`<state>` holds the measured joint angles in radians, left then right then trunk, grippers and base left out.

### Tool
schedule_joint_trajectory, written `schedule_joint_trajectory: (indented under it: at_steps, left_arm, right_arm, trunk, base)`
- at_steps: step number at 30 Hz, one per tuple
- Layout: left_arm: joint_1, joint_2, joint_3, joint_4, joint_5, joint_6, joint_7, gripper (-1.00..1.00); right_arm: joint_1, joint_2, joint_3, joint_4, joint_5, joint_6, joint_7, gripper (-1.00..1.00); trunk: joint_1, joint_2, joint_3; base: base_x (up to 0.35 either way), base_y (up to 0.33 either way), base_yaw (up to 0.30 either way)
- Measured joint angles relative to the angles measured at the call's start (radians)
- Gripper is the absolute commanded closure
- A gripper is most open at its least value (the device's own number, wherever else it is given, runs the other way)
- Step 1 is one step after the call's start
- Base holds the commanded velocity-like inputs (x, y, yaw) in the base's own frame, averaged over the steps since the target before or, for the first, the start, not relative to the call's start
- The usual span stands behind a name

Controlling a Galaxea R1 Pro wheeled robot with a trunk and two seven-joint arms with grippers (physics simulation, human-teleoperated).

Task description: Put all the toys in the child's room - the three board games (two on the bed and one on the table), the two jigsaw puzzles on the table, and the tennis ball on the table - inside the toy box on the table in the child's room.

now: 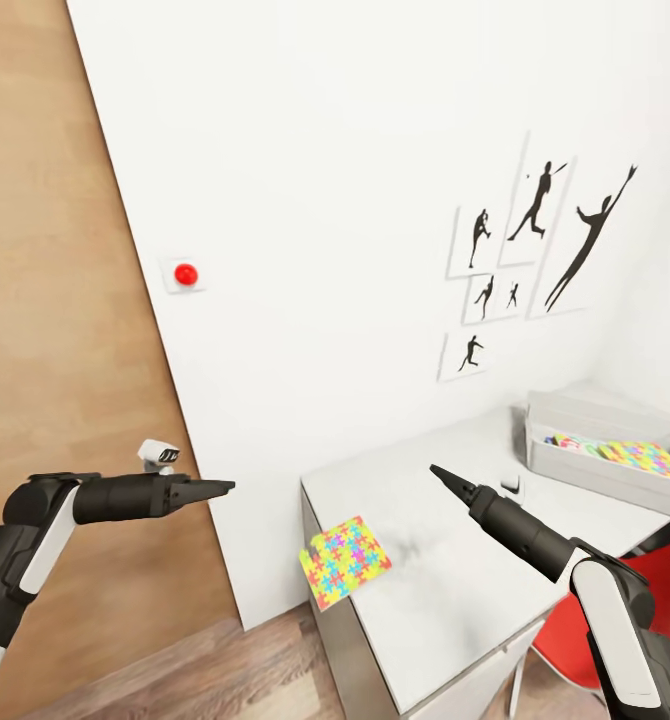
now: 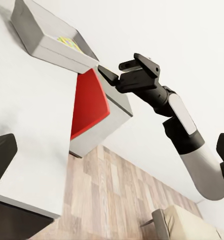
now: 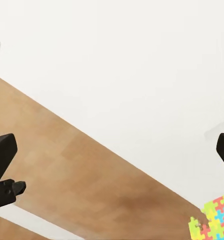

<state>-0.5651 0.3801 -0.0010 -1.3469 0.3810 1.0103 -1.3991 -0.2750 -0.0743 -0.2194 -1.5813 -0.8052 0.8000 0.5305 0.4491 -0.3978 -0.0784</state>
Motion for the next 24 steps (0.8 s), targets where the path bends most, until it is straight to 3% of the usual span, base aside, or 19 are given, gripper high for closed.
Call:
schedule_joint_trajectory:
  at_steps: [21, 24]
  left_arm:
    - [0.002, 0.0, -0.002, 0.0, 0.001, 0.002, 0.002, -1.0]
    - [0.002, 0.0, -0.001, 0.0, 0.001, 0.003, 0.003, -1.0]
  right_arm:
    - [0.0, -0.001, 0.0, 0.0, 0.0, 0.0, 0.0, -1.0]
    - [0.0, -0.001, 0.0, 0.0, 0.0, 0.0, 0.0, -1.0]
  trunk:
    - [0.0, 0.0, 0.005]
    - [0.012, -0.021, -0.004]
  base:
    - [0.032, 0.001, -0.035]
    - [0.0, 0.0, 0.0]
